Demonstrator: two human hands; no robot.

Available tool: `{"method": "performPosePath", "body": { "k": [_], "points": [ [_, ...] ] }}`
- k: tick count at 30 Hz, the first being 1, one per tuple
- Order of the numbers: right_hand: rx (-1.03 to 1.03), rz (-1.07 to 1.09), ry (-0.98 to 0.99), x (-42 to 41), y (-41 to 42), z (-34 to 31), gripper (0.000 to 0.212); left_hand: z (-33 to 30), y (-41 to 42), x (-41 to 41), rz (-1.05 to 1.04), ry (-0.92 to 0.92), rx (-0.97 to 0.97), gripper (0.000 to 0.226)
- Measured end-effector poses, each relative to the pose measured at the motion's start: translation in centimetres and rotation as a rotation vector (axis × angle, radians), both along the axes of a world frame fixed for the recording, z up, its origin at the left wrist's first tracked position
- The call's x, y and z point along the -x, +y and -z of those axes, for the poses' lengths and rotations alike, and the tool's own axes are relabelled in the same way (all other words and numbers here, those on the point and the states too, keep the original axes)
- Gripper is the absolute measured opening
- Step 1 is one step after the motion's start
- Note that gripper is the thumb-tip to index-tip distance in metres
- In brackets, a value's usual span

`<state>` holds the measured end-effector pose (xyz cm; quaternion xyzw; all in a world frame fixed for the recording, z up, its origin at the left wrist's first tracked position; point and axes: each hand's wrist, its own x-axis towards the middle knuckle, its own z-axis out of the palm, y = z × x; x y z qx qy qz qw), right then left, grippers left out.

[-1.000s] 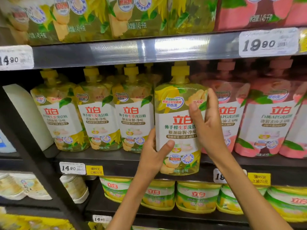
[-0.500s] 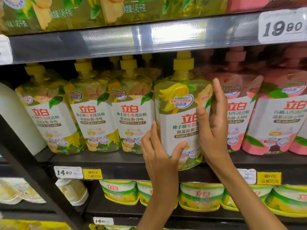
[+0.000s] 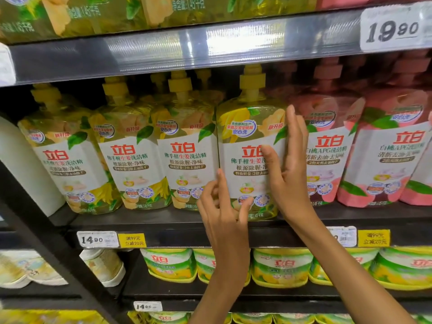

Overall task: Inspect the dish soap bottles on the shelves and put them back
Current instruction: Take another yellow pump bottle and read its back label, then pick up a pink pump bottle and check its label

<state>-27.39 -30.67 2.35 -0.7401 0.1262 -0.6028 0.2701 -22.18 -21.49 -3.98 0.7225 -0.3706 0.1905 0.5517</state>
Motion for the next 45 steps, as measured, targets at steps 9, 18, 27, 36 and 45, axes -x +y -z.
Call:
{"method": "performPosePath", "body": {
  "k": [9,18,27,36,45],
  "points": [
    [-0.063,0.107,0.068,-1.3,0.4,-0.5,0.058,-0.4,-0.8,-0.6,-0.036,0.008,-0.099,0.075],
    [0.103,0.360,0.158,-0.6,1.7,-2.0,0.049,-0.2,-1.2,0.6,-0.063,-0.013,-0.226,0.083],
    [0.234,0.846,0.273,8.5,-5.3,-5.8,0.055,-1.6,-3.9,5.6,0.098,-0.056,-0.147,0.048],
    [0.225,0.640,0.490,9.4,-8.4,-7.1,0.071,-2.0,-7.8,10.1,0.107,0.275,-0.155,0.074],
    [0.364,0.402,0.337,11.0,-7.7,-7.1,0.072,-2.2,-8.2,10.3,0.119,0.464,0.035,0.075]
  ]
}}
